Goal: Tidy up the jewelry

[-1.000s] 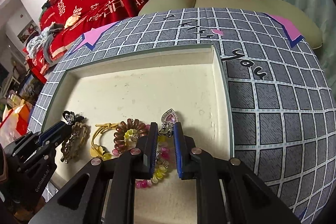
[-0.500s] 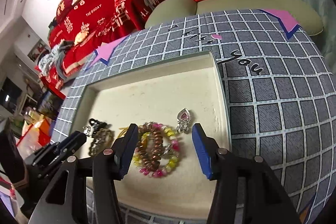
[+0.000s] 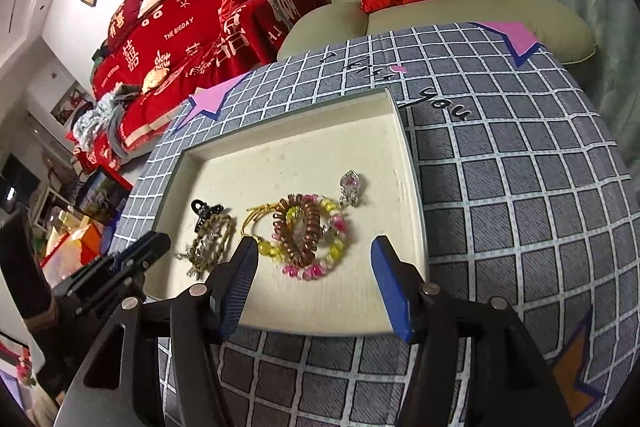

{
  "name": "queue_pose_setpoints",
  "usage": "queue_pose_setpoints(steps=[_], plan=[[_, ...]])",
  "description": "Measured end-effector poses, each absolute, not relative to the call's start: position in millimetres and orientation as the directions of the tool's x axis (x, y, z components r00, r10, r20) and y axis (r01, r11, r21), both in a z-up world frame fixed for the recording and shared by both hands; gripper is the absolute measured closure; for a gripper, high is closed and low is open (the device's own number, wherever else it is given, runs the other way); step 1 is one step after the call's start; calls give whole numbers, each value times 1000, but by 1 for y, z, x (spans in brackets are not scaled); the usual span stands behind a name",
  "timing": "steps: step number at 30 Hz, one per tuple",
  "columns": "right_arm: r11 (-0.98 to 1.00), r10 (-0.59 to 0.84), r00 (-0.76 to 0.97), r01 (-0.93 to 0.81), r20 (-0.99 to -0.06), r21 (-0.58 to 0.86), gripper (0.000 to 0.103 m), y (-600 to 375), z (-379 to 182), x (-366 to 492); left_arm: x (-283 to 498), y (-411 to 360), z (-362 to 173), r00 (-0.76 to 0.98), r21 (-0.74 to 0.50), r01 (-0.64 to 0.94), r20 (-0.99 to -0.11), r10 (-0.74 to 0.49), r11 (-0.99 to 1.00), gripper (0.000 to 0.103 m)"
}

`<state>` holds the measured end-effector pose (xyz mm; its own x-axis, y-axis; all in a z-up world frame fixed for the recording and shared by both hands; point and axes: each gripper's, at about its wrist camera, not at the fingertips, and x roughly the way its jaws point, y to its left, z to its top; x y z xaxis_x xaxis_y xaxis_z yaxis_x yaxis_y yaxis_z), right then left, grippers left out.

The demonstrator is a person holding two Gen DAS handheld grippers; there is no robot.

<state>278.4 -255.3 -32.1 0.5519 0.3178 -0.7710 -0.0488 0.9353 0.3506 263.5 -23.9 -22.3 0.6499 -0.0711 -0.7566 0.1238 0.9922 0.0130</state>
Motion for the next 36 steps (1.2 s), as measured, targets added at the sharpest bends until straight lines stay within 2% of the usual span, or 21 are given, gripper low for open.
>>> queue_pose_setpoints(steps=[2,5,11,12,13,15,19,20,21,23,36], plan=[[936,316,555,-47,-769,350,40,-256,-30,275,263,-23,-20,654,16,123,-753,-69,992,82],[939,307,565,-50,-766,339,30,-255,-26,269,259,-20,-18,657,10,124,-750,-74,992,82],[950,287,583,-74,-760,302,24,-248,-17,251,248,-18,-16,663,3,124,-744,-81,992,82],[951,286,585,-75,-759,300,24,-247,-17,249,246,-17,-16,664,1,122,-744,-81,993,62],[953,282,586,-76,-760,295,24,-246,-17,245,245,-16,-15,662,-1,114,-745,-77,993,0],[954,277,587,-73,-760,292,24,-244,-16,241,240,-13,-13,702,14,79,-711,-45,997,0],[955,267,597,-59,-757,290,23,-245,-13,232,237,-14,-16,715,30,94,-697,-47,995,0],[956,263,601,-57,-755,288,19,-245,-12,230,233,-14,-15,723,36,90,-690,-40,995,0],[957,260,605,-55,-752,286,10,-246,-11,228,228,-13,-16,734,45,85,-679,-32,995,0],[961,244,619,-52,-746,272,0,-245,-9,220,216,-9,-18,744,46,78,-667,-28,996,0],[993,85,721,-2,-687,120,0,-233,-14,137,122,-2,-18,765,22,18,-644,0,1000,0]])
